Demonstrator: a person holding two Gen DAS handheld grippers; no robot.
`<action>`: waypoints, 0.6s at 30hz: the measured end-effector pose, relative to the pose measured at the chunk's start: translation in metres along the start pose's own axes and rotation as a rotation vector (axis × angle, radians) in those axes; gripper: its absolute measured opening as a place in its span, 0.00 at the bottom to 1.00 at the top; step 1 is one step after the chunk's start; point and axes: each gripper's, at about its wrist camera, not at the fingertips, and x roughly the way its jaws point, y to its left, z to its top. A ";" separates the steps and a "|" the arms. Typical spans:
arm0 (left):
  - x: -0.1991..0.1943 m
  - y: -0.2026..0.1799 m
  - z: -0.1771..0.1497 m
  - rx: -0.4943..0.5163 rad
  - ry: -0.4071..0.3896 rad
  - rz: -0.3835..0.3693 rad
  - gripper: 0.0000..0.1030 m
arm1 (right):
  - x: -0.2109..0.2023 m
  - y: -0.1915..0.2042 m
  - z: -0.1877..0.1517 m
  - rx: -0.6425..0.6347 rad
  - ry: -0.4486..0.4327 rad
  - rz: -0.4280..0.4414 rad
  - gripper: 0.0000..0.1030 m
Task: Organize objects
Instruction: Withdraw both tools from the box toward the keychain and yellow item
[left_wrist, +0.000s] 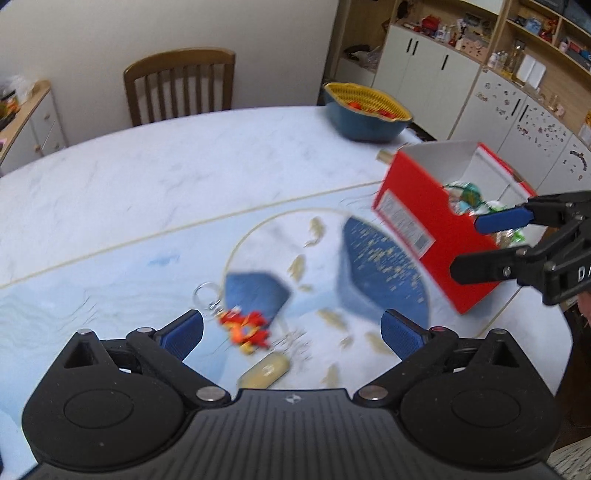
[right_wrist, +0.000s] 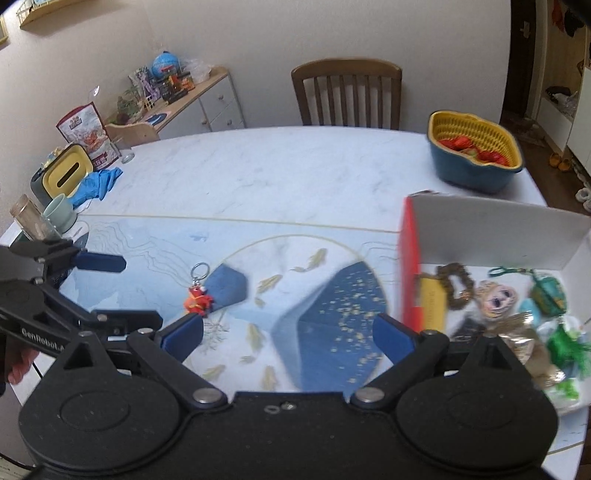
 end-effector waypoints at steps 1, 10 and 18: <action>0.002 0.005 -0.003 -0.003 0.004 0.007 1.00 | 0.005 0.004 0.001 0.000 0.009 0.004 0.95; 0.028 0.038 -0.034 -0.052 0.060 0.053 1.00 | 0.063 0.040 0.016 -0.001 0.102 0.025 0.95; 0.045 0.041 -0.053 -0.034 0.079 0.059 1.00 | 0.118 0.064 0.025 -0.006 0.218 0.055 0.95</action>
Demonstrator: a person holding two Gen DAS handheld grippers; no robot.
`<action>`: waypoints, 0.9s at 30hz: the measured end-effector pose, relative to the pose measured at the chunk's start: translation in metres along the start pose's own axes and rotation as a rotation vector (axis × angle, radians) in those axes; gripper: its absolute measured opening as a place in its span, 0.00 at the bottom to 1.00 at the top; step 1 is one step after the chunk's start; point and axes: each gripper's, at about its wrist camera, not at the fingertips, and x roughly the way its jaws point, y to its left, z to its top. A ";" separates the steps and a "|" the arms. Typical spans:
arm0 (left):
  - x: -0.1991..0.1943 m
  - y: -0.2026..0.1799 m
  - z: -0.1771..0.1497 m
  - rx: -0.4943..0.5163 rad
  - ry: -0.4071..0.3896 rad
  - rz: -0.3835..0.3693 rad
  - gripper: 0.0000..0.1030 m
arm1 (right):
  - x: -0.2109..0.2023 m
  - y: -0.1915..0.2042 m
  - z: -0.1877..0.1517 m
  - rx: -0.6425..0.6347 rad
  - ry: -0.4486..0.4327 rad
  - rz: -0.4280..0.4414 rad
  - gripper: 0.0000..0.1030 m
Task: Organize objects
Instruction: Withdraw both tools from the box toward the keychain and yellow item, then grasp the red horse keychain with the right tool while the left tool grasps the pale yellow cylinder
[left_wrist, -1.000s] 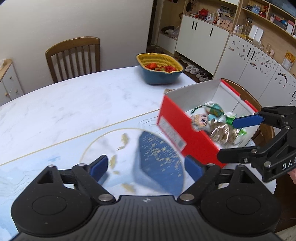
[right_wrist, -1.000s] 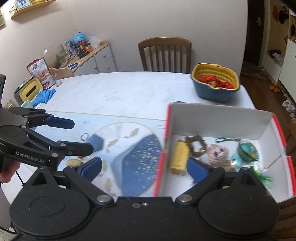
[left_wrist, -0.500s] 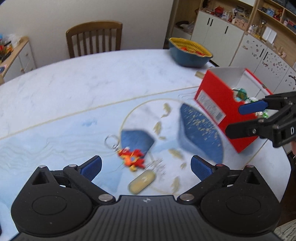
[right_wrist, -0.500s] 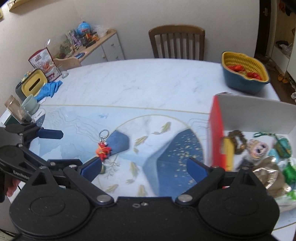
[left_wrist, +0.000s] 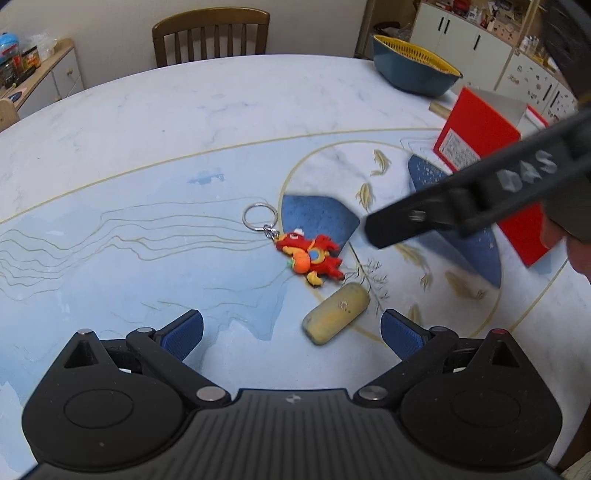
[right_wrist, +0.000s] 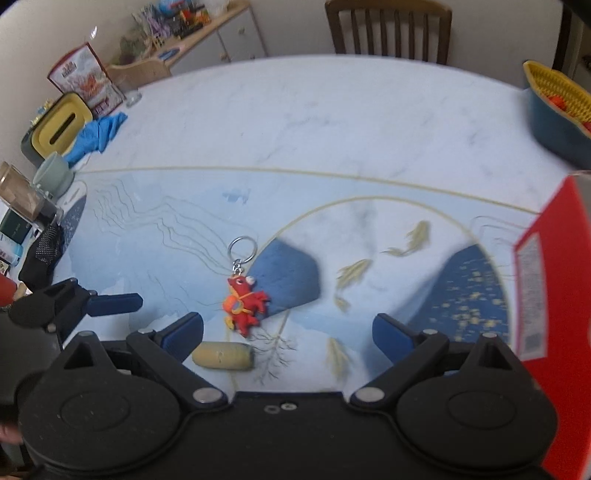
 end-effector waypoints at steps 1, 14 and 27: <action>0.001 -0.001 -0.001 0.007 -0.002 0.000 1.00 | 0.005 0.001 0.002 0.000 0.013 0.000 0.95; 0.014 -0.009 -0.009 0.088 -0.058 -0.010 0.94 | 0.048 0.031 0.012 -0.096 0.106 0.013 0.77; 0.021 -0.020 -0.010 0.122 -0.086 -0.028 0.57 | 0.059 0.054 0.015 -0.208 0.110 -0.043 0.57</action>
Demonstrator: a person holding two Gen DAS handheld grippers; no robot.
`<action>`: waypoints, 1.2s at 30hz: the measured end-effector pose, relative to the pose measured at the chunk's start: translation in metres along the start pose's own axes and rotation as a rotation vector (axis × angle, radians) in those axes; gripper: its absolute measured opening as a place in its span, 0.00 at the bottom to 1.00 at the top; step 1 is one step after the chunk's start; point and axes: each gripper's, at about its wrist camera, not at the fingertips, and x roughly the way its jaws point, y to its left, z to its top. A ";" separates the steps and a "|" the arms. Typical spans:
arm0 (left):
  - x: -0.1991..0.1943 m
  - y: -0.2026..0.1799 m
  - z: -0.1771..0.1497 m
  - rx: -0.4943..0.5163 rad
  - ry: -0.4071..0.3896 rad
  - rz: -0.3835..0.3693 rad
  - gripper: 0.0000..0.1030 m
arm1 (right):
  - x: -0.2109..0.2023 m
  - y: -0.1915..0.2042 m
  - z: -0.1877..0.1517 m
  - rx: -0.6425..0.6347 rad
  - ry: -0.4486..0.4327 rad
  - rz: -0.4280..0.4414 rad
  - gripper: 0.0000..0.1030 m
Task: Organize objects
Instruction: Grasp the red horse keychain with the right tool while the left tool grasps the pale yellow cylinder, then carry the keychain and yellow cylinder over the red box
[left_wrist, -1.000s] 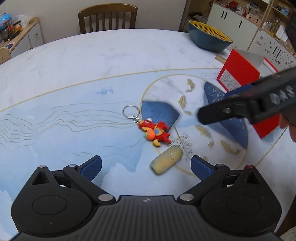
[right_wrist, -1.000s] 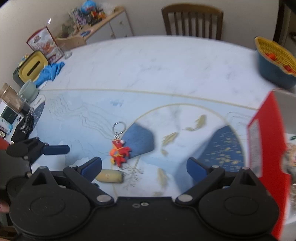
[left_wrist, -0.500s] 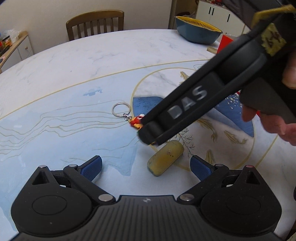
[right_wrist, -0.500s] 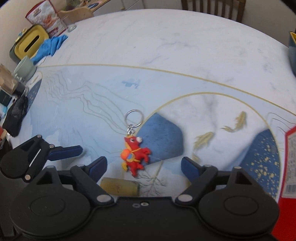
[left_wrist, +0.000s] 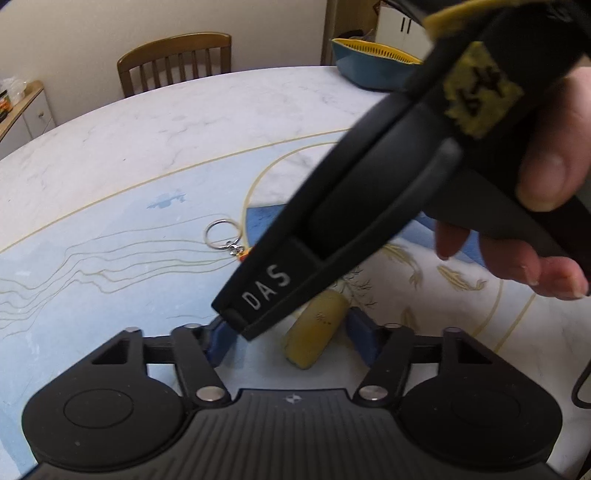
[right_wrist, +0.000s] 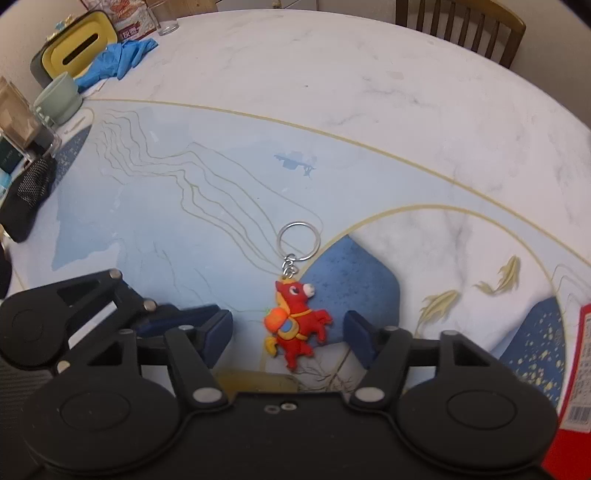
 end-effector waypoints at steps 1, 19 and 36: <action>0.000 -0.001 0.000 0.001 -0.002 -0.008 0.52 | 0.000 0.000 0.000 -0.004 -0.002 -0.010 0.56; -0.001 -0.007 -0.002 -0.017 0.006 -0.038 0.20 | -0.015 -0.014 -0.009 0.049 -0.026 -0.032 0.37; -0.021 0.001 0.027 -0.078 0.055 0.017 0.20 | -0.093 -0.052 -0.055 0.154 -0.107 0.003 0.37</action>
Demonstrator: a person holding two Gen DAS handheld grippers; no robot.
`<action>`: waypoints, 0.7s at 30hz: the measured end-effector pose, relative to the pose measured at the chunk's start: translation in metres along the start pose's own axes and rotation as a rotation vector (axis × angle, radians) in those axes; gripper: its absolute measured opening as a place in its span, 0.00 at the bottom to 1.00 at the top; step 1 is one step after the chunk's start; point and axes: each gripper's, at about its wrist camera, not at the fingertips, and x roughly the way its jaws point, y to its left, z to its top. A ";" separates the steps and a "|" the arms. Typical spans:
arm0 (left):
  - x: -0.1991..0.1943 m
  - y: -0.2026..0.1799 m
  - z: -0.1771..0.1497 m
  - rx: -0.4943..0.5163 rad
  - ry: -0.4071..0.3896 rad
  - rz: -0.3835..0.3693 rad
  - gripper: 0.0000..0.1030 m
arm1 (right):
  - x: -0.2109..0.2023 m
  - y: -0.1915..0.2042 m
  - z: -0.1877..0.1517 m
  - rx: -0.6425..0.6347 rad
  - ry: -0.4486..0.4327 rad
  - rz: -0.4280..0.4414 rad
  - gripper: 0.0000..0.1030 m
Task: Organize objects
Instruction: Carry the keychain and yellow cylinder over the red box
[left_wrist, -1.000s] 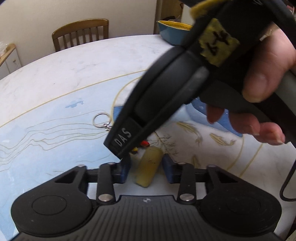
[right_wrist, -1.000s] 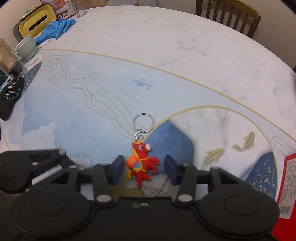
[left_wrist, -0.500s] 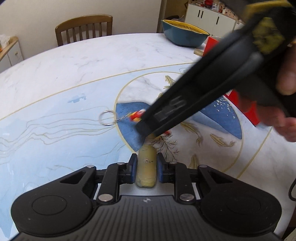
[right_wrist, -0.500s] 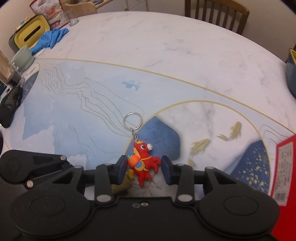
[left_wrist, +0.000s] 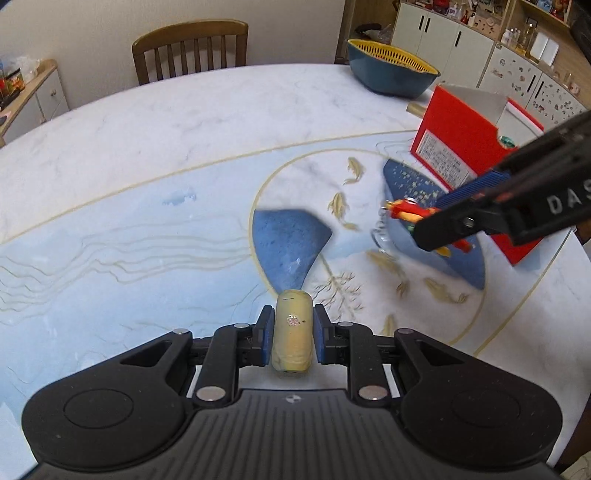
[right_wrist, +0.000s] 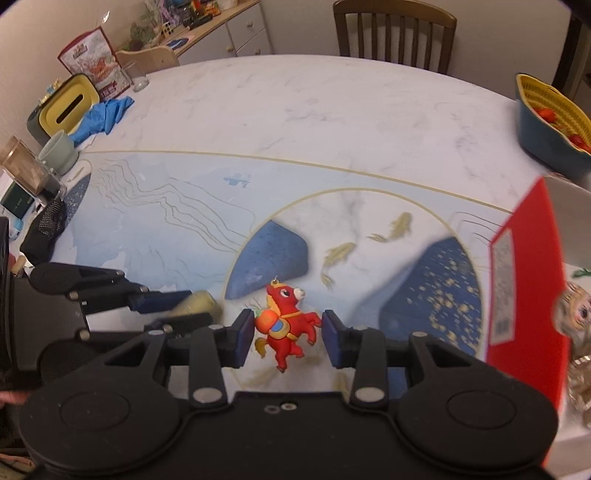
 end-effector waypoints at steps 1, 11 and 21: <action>-0.003 -0.003 0.003 -0.001 0.001 0.007 0.20 | -0.006 -0.004 -0.002 0.004 -0.006 0.002 0.37; -0.032 -0.054 0.032 0.060 0.007 -0.013 0.20 | -0.062 -0.039 -0.021 0.015 -0.057 0.009 0.37; -0.048 -0.112 0.072 0.138 -0.042 -0.052 0.20 | -0.123 -0.091 -0.039 0.035 -0.118 -0.006 0.37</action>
